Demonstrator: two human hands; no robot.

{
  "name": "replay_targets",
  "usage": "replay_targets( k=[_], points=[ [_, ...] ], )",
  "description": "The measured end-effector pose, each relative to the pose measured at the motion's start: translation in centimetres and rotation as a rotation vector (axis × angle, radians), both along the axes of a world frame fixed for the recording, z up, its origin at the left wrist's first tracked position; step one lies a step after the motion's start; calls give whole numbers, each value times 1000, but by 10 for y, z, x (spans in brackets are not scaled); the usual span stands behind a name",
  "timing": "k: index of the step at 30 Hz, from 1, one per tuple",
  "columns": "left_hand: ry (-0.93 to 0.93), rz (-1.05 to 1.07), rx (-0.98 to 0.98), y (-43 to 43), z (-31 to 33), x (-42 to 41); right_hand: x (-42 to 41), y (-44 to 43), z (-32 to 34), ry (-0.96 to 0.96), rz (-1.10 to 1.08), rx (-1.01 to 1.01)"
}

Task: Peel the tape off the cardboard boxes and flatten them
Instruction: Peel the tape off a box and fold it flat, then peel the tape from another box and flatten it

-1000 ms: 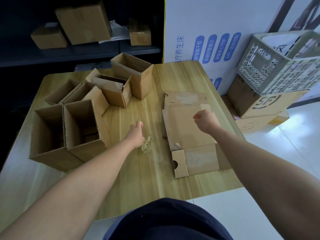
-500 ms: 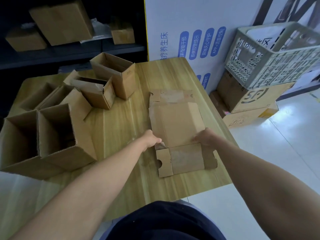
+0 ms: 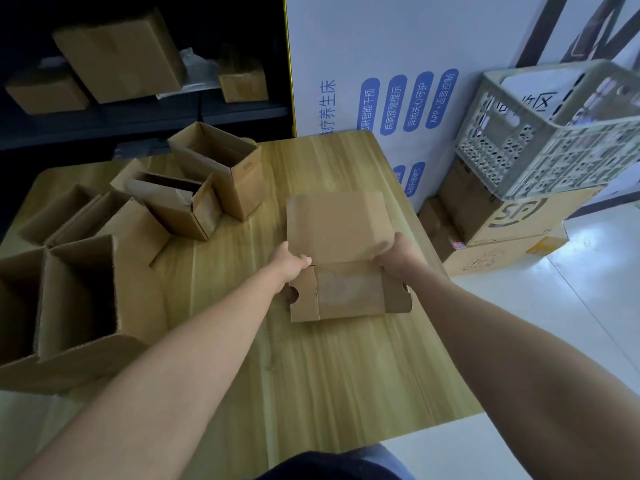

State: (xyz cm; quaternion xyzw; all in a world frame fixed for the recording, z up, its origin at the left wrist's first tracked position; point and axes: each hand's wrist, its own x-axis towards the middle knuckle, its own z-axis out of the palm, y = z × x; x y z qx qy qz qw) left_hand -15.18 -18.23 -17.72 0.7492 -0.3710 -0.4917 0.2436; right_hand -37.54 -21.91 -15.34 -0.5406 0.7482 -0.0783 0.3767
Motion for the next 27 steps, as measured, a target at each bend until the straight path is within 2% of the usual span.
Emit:
replay_targets(
  k=[3,6,9,14,19,22,27],
  points=[
    [-53,-3,84,-8,-5,5,6,-9,-6,29,3,90],
    [11,-17,201,-8,-21,5,4,-13,-25,50,-20,181],
    [4,46,170,-12,-37,3,5,-13,-37,92,28,216],
    [-266,51,62,-27,-35,-6,8,-33,-49,176,23,148],
    [-305,-57,-68,-57,-43,-6,8,-74,-57,195,51,59],
    [-328,-138,-49,-77,-49,-2,4,-97,-62,258,85,27],
    [-413,-212,-53,-106,-52,-2,-2,-126,-65,259,158,-50]
  ],
)
